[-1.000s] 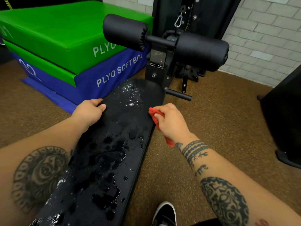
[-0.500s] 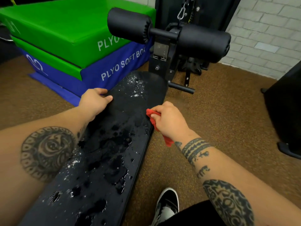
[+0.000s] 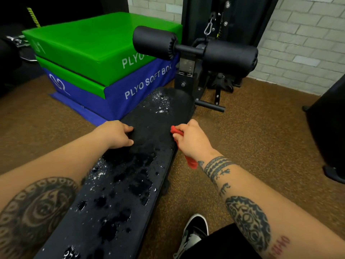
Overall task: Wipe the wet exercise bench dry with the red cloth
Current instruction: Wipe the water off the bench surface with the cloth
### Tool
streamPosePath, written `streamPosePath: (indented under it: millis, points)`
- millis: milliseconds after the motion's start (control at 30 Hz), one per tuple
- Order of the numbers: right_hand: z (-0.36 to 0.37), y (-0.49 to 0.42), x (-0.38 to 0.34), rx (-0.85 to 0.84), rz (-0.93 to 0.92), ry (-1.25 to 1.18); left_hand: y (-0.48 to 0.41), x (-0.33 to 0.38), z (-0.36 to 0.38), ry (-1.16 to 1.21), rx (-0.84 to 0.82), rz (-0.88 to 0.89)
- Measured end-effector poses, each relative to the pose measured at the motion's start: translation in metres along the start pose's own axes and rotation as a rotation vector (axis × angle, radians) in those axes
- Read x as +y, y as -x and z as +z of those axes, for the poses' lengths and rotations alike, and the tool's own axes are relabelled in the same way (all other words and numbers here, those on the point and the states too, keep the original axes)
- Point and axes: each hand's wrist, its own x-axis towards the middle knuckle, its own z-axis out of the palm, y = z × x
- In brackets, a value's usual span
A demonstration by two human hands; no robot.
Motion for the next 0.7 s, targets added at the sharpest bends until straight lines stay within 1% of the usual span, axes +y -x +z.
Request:
streamPosePath:
  millis: [100,167,233,267,300,333,367,400,433,500,567,700]
  points:
    - [-0.002,0.009,-0.003,-0.048,-0.099,0.023,0.000,0.002,0.001,-0.046,0.006,0.001]
    - [-0.008,0.020,0.002,-0.156,-0.172,-0.061,0.001,0.001,0.000,-0.057,0.001,-0.003]
    - [-0.017,0.029,0.012,-0.257,-0.200,-0.183,0.001,0.000,0.001,-0.064,-0.002,-0.006]
    - [-0.020,0.030,0.017,-0.225,-0.163,-0.268,0.000,0.000,0.002,-0.067,-0.005,-0.006]
    - [-0.022,0.028,0.021,-0.118,-0.082,-0.363,0.000,-0.001,0.003,-0.073,-0.005,-0.008]
    - [-0.020,0.023,0.027,0.025,0.022,-0.460,-0.001,-0.001,0.003,-0.087,-0.005,-0.008]
    - [-0.018,0.018,0.031,0.148,0.120,-0.510,-0.001,0.000,0.003,-0.100,-0.009,-0.008]
    - [-0.013,0.013,0.033,0.220,0.172,-0.513,-0.002,0.000,0.002,-0.107,-0.014,-0.007]
    - [-0.007,0.011,0.031,0.233,0.177,-0.480,-0.003,-0.001,0.001,-0.108,-0.016,-0.007]
    - [0.012,0.014,0.025,0.165,0.146,-0.416,-0.003,-0.001,-0.001,-0.110,-0.023,-0.006]
    - [0.023,0.024,0.015,0.135,0.133,-0.358,-0.004,-0.002,-0.001,-0.122,-0.028,-0.008]
    - [0.028,0.059,0.008,0.090,0.158,-0.481,-0.001,0.005,-0.006,-0.134,-0.036,-0.021]
